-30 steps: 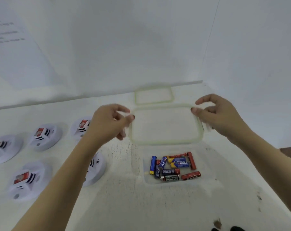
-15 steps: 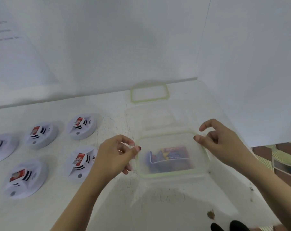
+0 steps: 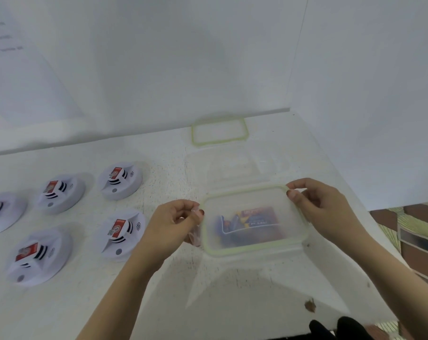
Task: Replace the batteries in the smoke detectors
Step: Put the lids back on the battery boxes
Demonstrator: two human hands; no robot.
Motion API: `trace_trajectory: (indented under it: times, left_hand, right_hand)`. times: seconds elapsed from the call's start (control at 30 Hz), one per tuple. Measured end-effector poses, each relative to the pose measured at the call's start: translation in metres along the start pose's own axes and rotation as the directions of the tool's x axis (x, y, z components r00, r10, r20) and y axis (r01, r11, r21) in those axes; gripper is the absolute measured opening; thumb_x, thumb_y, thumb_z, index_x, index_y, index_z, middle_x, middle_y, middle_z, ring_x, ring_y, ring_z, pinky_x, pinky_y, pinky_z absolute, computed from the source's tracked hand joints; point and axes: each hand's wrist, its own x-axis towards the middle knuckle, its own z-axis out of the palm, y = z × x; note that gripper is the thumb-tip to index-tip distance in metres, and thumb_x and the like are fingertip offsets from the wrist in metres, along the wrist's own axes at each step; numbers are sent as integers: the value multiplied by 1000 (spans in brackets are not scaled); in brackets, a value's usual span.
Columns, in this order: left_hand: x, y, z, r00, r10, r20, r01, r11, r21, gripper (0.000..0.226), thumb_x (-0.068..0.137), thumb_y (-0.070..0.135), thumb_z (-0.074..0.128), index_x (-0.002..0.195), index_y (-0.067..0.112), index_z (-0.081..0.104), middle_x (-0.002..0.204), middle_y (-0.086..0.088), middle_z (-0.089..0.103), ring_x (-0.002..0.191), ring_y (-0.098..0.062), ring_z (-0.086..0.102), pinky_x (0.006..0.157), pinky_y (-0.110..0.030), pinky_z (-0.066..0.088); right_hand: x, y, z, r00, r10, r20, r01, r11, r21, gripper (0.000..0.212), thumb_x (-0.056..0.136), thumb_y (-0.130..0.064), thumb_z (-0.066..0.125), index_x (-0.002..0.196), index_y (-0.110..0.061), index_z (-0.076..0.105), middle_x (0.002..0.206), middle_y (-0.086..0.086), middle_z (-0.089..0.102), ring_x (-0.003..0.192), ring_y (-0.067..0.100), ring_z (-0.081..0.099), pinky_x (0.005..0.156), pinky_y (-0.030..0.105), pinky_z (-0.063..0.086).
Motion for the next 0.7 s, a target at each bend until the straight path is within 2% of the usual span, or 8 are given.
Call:
trace_trajectory:
  times: [0.17, 0.27, 0.37, 0.47, 0.5, 0.57, 0.63, 0.7]
  left_hand:
    - [-1, -1, -3, 998, -36, 41, 37, 999, -9, 13, 92, 12, 62, 104, 10, 64, 81, -12, 66, 55, -12, 62, 50, -27, 53]
    - [-3, -1, -3, 998, -48, 33, 48, 999, -12, 14, 93, 13, 61, 106, 10, 64, 83, -16, 67, 52, -16, 61, 49, -26, 52]
    - [-5, -1, -3, 999, -50, -1, 50, 999, -1, 9, 93, 14, 61, 101, 13, 66, 86, -19, 69, 49, -19, 60, 48, -25, 52]
    - [-7, -2, -3, 998, -57, -16, 57, 998, -1, 10, 92, 13, 62, 101, 10, 66, 86, -20, 69, 46, -18, 59, 47, -24, 51]
    - [-9, -3, -4, 998, -62, -17, 62, 998, 0, 11, 92, 12, 62, 101, 9, 66, 85, -19, 69, 45, -18, 59, 47, -23, 51]
    - [-13, -4, -6, 997, -75, -15, 75, 997, -3, 11, 92, 12, 62, 102, 9, 65, 85, -18, 68, 46, -18, 58, 47, -23, 51]
    - [-16, -6, -7, 997, -67, -23, 68, 997, 38, 11, 92, 14, 62, 103, 12, 65, 85, -12, 69, 48, -15, 60, 49, -21, 51]
    - [-20, -14, -6, 993, 79, -88, -56, 969, 242, 16, 93, 22, 61, 109, 22, 63, 97, 3, 68, 65, 0, 63, 63, -16, 51]
  right_hand:
    - [-5, -4, -1, 1000, 1, 26, -1, 1000, 9, 9, 92, -24, 55, 90, -24, 63, 67, 28, 55, 46, 6, 41, 42, 6, 36]
    - [-10, -3, -4, 994, 12, 110, -18, 998, 55, 9, 88, -29, 59, 95, -24, 62, 59, 18, 49, 43, 3, 40, 43, 7, 35]
    - [-14, 0, -5, 988, 54, 146, -74, 988, 134, 20, 81, -31, 66, 100, -24, 62, 55, 6, 45, 46, 6, 43, 45, 12, 38]
    - [-16, 1, -3, 983, 91, 161, -121, 975, 185, 32, 72, -46, 64, 99, -29, 63, 61, 21, 49, 57, 19, 49, 54, 27, 45]
    - [-18, 0, -2, 980, 104, 168, -138, 969, 203, 30, 73, -45, 64, 98, -30, 64, 67, 28, 52, 60, 24, 51, 57, 34, 47]
    - [-21, -2, 0, 975, 117, 186, -159, 960, 230, 20, 79, -36, 65, 98, -30, 64, 72, 33, 53, 62, 28, 53, 58, 35, 50]
    - [-24, -2, 1, 978, 97, 186, -132, 973, 190, 15, 82, -32, 65, 97, -32, 63, 63, 20, 50, 57, 16, 50, 54, 25, 46]
    - [-27, -2, 3, 994, 26, 107, -25, 1000, -8, 20, 82, -37, 64, 101, -39, 59, 70, -6, 54, 61, 1, 48, 61, 13, 39]
